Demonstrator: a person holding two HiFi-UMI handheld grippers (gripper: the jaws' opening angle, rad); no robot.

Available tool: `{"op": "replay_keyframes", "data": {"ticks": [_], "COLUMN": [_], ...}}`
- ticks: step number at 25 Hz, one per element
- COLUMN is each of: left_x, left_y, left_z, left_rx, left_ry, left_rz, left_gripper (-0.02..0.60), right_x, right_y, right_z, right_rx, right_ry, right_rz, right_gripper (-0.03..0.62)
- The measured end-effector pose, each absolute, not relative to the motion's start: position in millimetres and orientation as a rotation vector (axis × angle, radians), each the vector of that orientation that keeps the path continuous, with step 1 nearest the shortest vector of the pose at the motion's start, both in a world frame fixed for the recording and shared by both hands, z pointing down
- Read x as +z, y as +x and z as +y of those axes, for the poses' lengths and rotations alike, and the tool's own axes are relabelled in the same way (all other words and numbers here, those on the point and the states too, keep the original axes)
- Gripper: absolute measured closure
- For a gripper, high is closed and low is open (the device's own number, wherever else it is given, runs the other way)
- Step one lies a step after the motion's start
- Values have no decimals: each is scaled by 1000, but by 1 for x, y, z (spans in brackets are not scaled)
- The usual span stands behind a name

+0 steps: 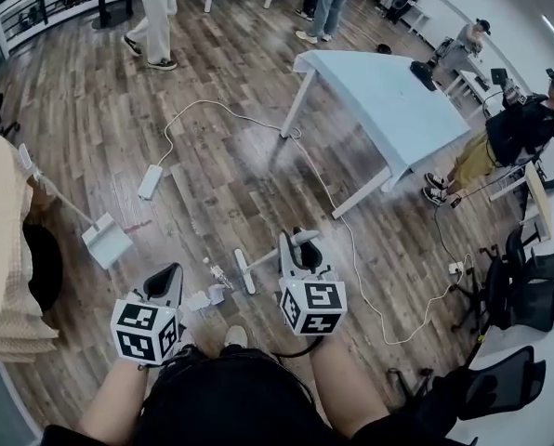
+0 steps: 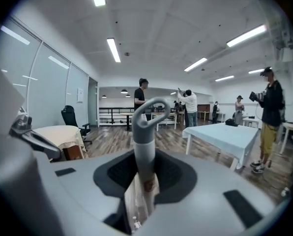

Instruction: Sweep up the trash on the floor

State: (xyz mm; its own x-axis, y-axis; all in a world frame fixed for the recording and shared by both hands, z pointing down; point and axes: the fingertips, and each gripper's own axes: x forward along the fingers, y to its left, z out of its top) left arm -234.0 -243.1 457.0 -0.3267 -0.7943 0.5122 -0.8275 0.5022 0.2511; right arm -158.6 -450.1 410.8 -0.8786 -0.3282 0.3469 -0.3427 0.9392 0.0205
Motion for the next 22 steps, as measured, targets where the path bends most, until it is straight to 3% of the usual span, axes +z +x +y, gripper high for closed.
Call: {"op": "replay_keyframes", "data": {"ticks": [6,13,22], "left_x": [419,411,400], "left_y": [-232,-224,-220], "left_z": [-278,-291,-294], "left_rx": [106,227,151], "left_ry": [1399,1407,1433], "left_rz": [-2239,-2301,-2342], "left_gripper": [588,587,588], "right_x": [369,376,375], "right_y": [-154,-144,-143], "right_z": [-445,-437,-423], "right_rx": [51,106,124], "right_ry": [565,525,483], "right_rz": [-2827,-2817,-2818], "right_gripper": [491,491,491]}}
